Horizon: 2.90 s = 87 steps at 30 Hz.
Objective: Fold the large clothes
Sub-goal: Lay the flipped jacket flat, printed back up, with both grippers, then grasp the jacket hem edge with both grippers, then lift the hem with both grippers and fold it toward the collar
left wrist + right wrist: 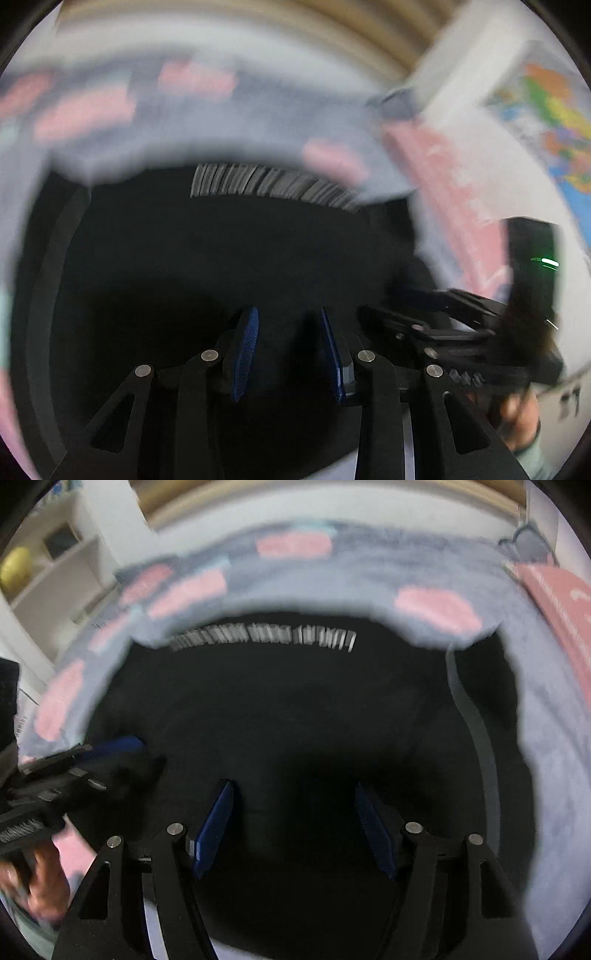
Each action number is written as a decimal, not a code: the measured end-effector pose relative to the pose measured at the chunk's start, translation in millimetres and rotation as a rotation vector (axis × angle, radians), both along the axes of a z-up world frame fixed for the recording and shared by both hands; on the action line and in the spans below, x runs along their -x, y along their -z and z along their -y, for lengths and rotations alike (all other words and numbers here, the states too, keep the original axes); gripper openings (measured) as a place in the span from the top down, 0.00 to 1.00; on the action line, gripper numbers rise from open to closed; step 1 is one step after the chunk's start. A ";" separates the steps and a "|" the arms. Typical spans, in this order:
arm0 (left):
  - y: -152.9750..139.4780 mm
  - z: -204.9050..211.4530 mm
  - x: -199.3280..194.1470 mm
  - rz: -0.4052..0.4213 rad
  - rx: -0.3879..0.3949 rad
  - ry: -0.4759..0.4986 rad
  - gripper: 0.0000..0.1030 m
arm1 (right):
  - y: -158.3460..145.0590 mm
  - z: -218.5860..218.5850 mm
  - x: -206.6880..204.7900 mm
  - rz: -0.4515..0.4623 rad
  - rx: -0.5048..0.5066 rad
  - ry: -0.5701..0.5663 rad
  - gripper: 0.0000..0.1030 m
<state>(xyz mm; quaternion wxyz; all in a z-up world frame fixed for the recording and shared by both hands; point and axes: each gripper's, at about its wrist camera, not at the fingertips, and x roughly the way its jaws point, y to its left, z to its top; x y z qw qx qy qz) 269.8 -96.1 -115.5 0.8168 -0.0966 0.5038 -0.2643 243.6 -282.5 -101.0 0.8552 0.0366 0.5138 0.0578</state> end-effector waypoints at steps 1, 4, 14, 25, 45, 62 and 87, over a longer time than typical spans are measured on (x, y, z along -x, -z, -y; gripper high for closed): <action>14.4 -0.3 -5.7 -0.029 0.012 -0.021 0.67 | 8.3 -2.7 -2.1 0.007 0.023 0.000 0.28; 34.2 -12.5 -22.4 -0.096 0.075 -0.077 0.75 | 10.8 -3.8 -4.3 0.013 0.026 0.015 0.27; -13.5 -21.1 -36.6 0.086 0.086 -0.156 0.50 | -26.0 26.6 -69.2 0.071 -0.086 0.093 0.27; 5.6 -24.4 -53.6 0.004 0.039 -0.164 0.64 | -20.1 30.2 -39.4 0.082 -0.139 0.099 0.27; 19.5 -61.4 27.4 0.025 -0.117 -0.179 0.49 | -6.6 0.7 59.8 -0.008 -0.069 0.028 0.22; -73.8 -196.7 67.0 0.228 0.023 -0.276 0.32 | -91.3 133.4 106.7 0.160 -0.080 0.230 0.09; 70.5 -194.2 -87.4 -0.249 0.316 -0.276 0.27 | 55.4 217.8 -5.8 -0.066 -0.478 0.202 0.00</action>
